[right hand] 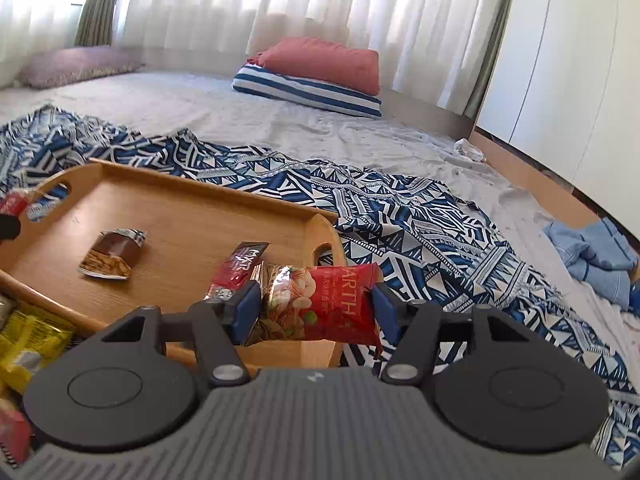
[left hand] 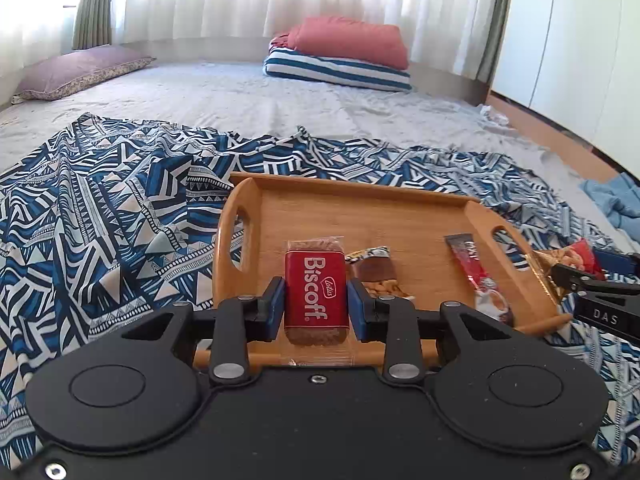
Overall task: Organize snacks
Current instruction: 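Carry both held snacks over the wooden tray and lower them, then open both tools to release the Biscoff packet and nut bag onto the tray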
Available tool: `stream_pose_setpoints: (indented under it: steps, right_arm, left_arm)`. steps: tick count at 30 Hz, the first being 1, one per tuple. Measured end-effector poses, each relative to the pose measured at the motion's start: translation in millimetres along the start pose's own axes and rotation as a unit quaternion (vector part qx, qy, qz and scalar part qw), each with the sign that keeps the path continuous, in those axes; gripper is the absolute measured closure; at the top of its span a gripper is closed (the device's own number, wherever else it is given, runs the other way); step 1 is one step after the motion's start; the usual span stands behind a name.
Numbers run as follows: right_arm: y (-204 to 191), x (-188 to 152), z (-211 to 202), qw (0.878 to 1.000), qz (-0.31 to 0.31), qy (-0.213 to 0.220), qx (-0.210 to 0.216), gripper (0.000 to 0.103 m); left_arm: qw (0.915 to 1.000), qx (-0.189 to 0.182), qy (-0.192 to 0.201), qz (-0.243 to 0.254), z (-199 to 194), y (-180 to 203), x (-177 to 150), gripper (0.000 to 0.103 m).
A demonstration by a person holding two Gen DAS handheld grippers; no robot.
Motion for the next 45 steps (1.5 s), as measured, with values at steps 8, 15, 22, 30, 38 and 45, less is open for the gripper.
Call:
stream_pose_setpoints:
  steps: [8,15,22,30,38,45]
  right_arm:
    - [-19,-8,27,1.0,-0.025,-0.016,-0.003,0.039]
    - [-33,-11,29,0.999,-0.029,-0.018,0.016,0.039]
    - [-43,-12,28,0.998,0.002,-0.034,0.06,0.038]
    - [-48,-16,33,0.994,0.031,-0.054,0.089,0.036]
    - [-43,-21,36,0.99,0.058,-0.07,0.105,0.033]
    - [-39,-20,29,0.989,0.069,-0.068,0.114,0.017]
  left_arm:
    - [0.9991,0.027,-0.03,0.015,43,-11,-6,0.072]
    - [0.9985,0.03,-0.042,0.018,60,-14,-12,0.071]
    - [0.9983,0.034,-0.044,0.016,74,-14,-17,0.071]
    - [0.9988,0.025,-0.038,0.015,77,-7,-17,0.065]
    - [0.9987,0.027,-0.037,0.023,75,-3,-19,0.053]
    - [0.9995,0.022,-0.007,0.024,57,5,-14,0.017]
Point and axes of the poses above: each gripper's, at about its wrist camera, not at the fingertips, and z roughly the way its jaws point, y to its right, x to its top, the point moved 10 cm from there along z, roughly the way its jaws point, and after that the axes turned 12 degrees about -x, right-handed, at the moved point
